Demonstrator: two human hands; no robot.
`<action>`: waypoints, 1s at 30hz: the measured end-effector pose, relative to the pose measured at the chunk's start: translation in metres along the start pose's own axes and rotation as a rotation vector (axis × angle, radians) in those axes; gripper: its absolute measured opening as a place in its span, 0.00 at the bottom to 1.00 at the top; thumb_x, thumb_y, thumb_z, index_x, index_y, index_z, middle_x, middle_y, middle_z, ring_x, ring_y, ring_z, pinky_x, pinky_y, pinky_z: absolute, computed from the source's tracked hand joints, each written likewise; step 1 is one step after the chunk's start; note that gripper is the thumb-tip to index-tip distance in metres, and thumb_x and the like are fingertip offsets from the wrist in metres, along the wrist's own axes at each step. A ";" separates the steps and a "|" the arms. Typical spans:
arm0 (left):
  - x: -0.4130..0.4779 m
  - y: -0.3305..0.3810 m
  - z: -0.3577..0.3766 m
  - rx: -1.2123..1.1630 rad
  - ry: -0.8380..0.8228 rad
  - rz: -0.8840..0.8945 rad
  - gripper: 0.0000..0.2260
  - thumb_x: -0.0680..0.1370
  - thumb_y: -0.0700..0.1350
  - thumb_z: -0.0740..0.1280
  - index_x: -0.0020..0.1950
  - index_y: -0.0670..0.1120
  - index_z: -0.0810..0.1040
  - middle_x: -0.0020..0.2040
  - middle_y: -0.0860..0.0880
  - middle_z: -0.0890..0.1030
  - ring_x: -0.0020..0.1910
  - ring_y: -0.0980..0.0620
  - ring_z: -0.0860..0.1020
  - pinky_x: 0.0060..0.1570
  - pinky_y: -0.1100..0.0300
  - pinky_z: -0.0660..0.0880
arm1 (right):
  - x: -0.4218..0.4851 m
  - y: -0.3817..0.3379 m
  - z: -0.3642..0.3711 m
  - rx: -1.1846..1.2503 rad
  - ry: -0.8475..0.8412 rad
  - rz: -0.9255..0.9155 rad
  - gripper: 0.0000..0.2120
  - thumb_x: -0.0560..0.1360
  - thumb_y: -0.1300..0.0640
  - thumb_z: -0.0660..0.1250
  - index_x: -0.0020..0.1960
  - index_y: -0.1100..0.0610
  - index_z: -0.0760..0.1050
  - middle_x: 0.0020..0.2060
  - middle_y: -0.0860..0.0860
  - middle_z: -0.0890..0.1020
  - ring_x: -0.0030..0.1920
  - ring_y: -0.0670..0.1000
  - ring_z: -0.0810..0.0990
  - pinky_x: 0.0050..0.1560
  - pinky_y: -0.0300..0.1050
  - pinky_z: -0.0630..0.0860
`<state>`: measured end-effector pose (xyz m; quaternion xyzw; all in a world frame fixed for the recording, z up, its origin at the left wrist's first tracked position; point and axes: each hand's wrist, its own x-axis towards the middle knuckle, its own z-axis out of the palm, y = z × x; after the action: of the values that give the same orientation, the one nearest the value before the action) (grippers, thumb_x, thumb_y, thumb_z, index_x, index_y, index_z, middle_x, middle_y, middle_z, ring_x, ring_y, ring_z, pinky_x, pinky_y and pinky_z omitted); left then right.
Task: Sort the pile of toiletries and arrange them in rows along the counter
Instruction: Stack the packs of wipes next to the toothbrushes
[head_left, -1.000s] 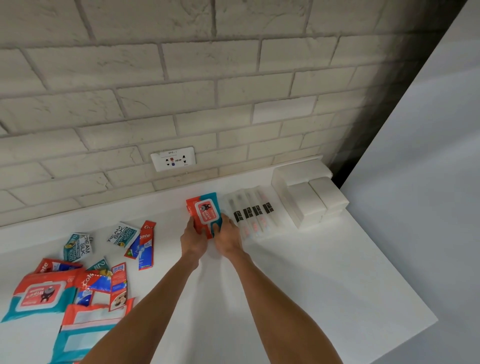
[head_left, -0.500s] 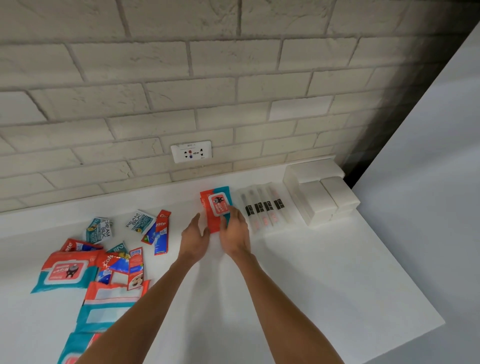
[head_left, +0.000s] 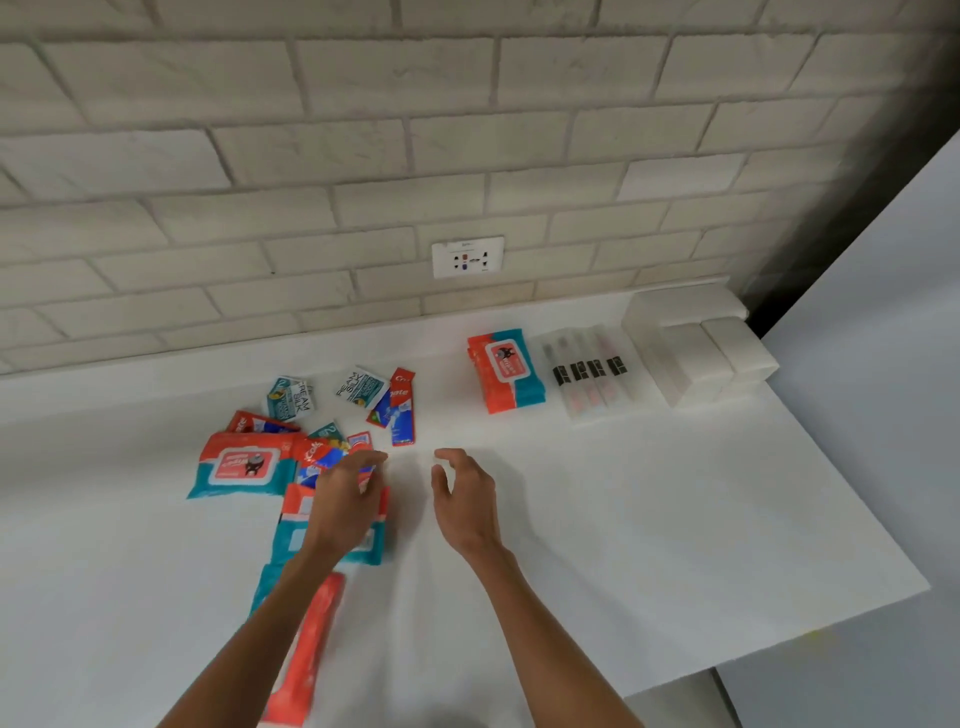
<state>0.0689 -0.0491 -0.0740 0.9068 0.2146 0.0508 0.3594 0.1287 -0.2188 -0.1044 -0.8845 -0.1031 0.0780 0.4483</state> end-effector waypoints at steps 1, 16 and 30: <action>-0.008 -0.010 -0.011 0.007 0.010 0.005 0.11 0.82 0.39 0.67 0.62 0.49 0.83 0.61 0.50 0.84 0.53 0.53 0.82 0.51 0.65 0.75 | -0.010 -0.006 0.008 0.012 -0.015 0.009 0.12 0.85 0.55 0.66 0.69 0.51 0.78 0.65 0.48 0.83 0.65 0.48 0.81 0.67 0.44 0.78; -0.056 -0.079 -0.063 -0.190 -0.033 -0.470 0.18 0.85 0.43 0.64 0.75 0.46 0.69 0.67 0.43 0.79 0.63 0.41 0.80 0.56 0.45 0.82 | -0.075 -0.034 0.087 0.181 -0.043 0.279 0.13 0.84 0.53 0.69 0.66 0.53 0.73 0.61 0.51 0.84 0.57 0.53 0.86 0.50 0.38 0.84; -0.048 -0.092 -0.076 -0.308 -0.122 -0.462 0.07 0.82 0.47 0.69 0.59 0.49 0.81 0.56 0.52 0.83 0.53 0.46 0.83 0.53 0.48 0.84 | -0.090 -0.041 0.086 0.462 -0.139 0.423 0.11 0.78 0.52 0.77 0.58 0.43 0.82 0.54 0.44 0.86 0.52 0.51 0.86 0.51 0.40 0.85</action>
<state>-0.0260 0.0384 -0.0769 0.7698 0.3833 -0.0553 0.5074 0.0171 -0.1511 -0.1179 -0.7536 0.0731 0.2509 0.6032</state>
